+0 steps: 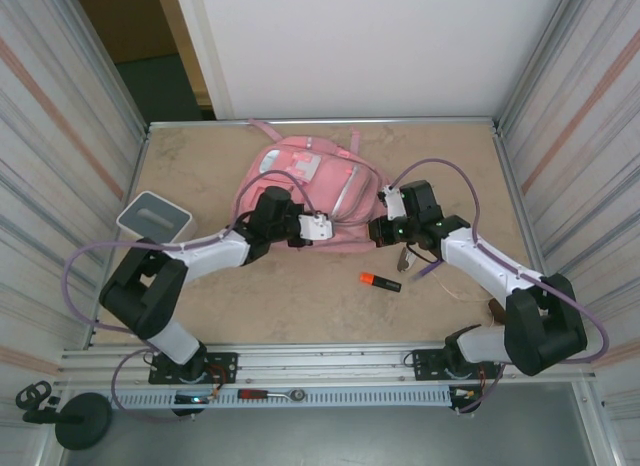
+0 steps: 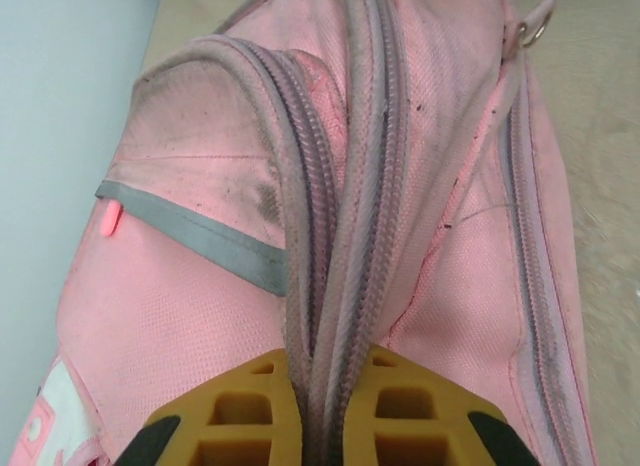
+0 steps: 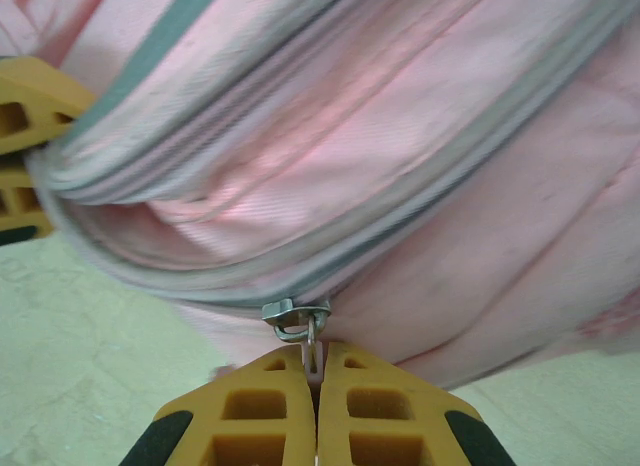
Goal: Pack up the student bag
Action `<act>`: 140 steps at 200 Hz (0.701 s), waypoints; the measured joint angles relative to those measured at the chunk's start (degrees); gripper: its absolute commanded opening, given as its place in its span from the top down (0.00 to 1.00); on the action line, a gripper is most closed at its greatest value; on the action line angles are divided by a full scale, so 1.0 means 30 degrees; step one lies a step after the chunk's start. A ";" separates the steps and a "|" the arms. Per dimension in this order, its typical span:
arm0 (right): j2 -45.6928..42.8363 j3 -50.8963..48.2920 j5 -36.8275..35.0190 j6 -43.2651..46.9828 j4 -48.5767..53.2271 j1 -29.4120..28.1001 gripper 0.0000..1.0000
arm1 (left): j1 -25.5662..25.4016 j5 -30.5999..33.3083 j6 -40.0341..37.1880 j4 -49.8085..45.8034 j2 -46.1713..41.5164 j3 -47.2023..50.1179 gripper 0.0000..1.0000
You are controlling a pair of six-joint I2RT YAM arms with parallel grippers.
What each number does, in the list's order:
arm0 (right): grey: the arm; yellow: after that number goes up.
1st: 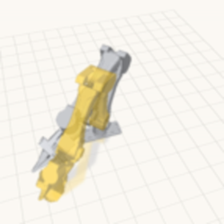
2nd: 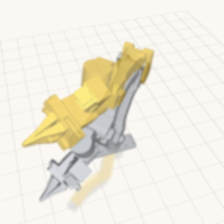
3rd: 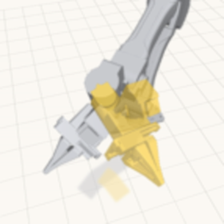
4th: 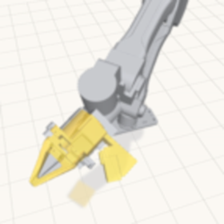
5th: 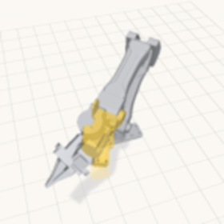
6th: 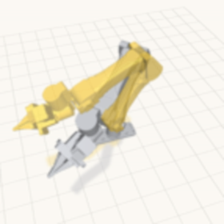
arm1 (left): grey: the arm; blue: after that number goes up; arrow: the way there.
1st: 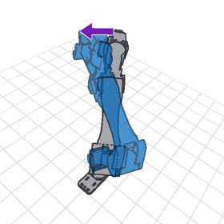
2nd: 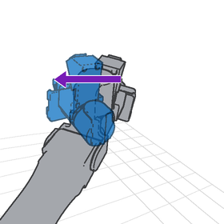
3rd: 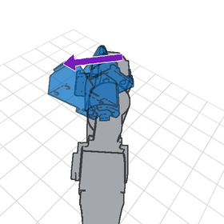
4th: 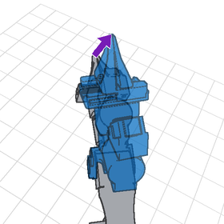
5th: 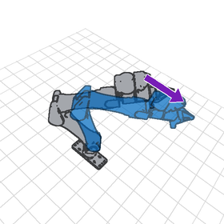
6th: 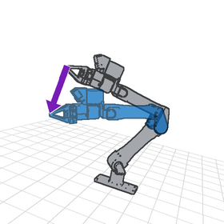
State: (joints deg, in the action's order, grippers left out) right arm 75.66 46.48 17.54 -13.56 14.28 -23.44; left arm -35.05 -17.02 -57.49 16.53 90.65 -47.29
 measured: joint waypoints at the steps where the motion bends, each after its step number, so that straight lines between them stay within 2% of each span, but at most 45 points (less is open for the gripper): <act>1: 0.0000 0.0015 -0.0058 0.0022 0.0000 -0.0022 1.00 | 0.0029 -0.0044 -0.0007 0.0000 -0.0029 0.0022 1.00; 32: 0.0153 0.0882 -0.1661 0.0175 0.0306 -0.0860 1.00 | 0.1479 -0.1960 -0.0204 0.0051 -0.1144 0.0903 1.00; 46: 0.0488 0.1326 -0.1960 0.0175 0.0299 -0.1115 1.00 | 0.2149 -0.2557 -0.0204 0.0095 -0.1632 0.1260 0.95; 50: 0.0583 0.1428 -0.1982 0.0175 0.0291 -0.1202 1.00 | 0.2310 -0.2659 -0.0204 0.0087 -0.1712 0.1311 0.92; 74: 0.1086 0.1829 -0.2266 0.0182 -0.0036 -0.1931 1.00 | 0.3126 -0.2827 0.0044 -0.0415 -0.1989 0.1355 0.62; 98: 0.1282 0.1829 -0.2353 0.0160 -0.0022 -0.2178 1.00 | 0.4167 -0.2273 0.1647 -0.1559 -0.3162 0.1821 0.38; 120: 0.1282 0.1829 -0.1792 -0.0022 -0.0240 -0.2295 1.00 | 0.3920 -0.2033 0.3184 -0.2004 -0.5319 0.2484 0.30; 140: 0.1275 0.1807 -0.1144 -0.0393 -0.0634 -0.2594 1.00 | 0.2004 -0.1515 0.3993 -0.1974 -0.6812 0.2645 0.30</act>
State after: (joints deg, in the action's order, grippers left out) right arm 79.48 51.90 14.11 -14.74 12.38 -31.22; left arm -29.04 -21.56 -45.52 10.61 70.22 -39.35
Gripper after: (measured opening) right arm 0.044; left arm 0.699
